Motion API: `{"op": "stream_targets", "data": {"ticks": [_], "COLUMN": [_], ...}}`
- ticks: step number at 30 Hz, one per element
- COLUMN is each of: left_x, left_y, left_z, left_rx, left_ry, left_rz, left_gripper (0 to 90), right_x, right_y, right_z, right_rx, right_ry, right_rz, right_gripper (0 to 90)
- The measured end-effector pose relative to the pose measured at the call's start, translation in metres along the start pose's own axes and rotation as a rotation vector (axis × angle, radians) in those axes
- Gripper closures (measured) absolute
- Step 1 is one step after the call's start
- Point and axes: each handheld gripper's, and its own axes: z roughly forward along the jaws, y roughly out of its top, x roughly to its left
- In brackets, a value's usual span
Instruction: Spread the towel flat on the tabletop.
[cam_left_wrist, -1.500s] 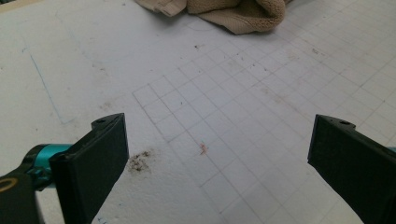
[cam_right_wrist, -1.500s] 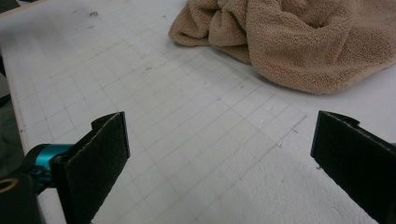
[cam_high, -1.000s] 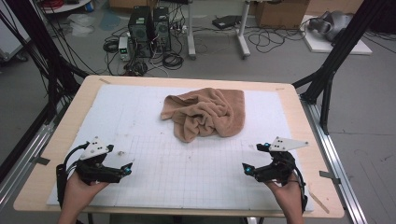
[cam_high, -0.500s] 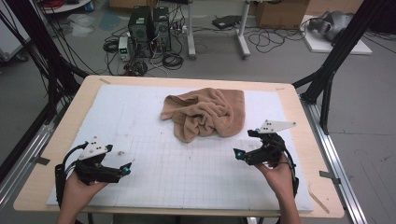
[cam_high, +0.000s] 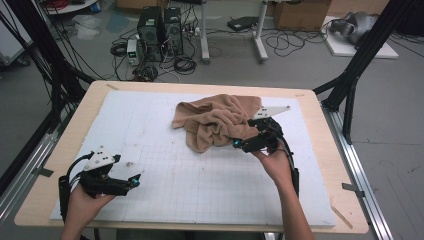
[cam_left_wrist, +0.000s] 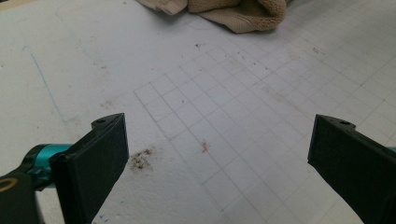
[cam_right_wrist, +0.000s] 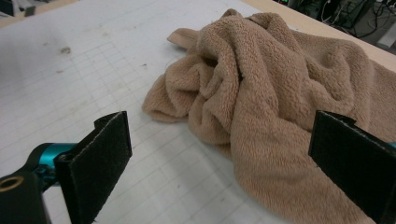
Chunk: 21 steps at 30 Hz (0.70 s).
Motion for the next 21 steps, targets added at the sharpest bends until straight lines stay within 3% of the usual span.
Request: {"op": "stream_targets", "data": {"ticks": [5, 6, 9, 14, 16, 20, 21], "left_x": [0.0, 0.0, 0.001, 0.001, 0.001, 0.0, 0.0], "left_y": [0.0, 0.0, 0.0, -0.001, -0.001, -0.001, -0.001], "left_z": [0.002, 0.002, 0.002, 0.001, 0.001, 0.003, 0.003], "left_rx": [0.001, 0.002, -0.001, -0.001, -0.002, -0.001, 0.0], "left_ry": [-0.005, -0.005, -0.006, -0.004, -0.005, -0.009, -0.01], "left_rz": [0.002, 0.004, -0.003, -0.006, -0.007, -0.007, -0.004], "left_gripper": [5.6, 5.6, 5.7, 5.7, 5.6, 5.6, 5.6], "right_x": [0.0, 0.0, 0.002, -0.001, -0.002, -0.004, -0.004], "right_y": [0.004, 0.005, 0.007, 0.004, 0.002, 0.002, 0.002], "right_z": [0.03, 0.035, 0.049, 0.068, 0.075, 0.081, 0.081], "right_rx": [0.013, 0.021, 0.039, 0.083, 0.099, 0.145, 0.145], "right_ry": [0.005, 0.016, -0.001, -0.017, -0.04, -0.058, -0.058], "right_rz": [-0.007, -0.013, -0.031, -0.021, -0.025, -0.083, -0.083], "right_gripper": [9.1, 17.3, 18.0, 23.8, 34.1, 55.4, 55.4]}}
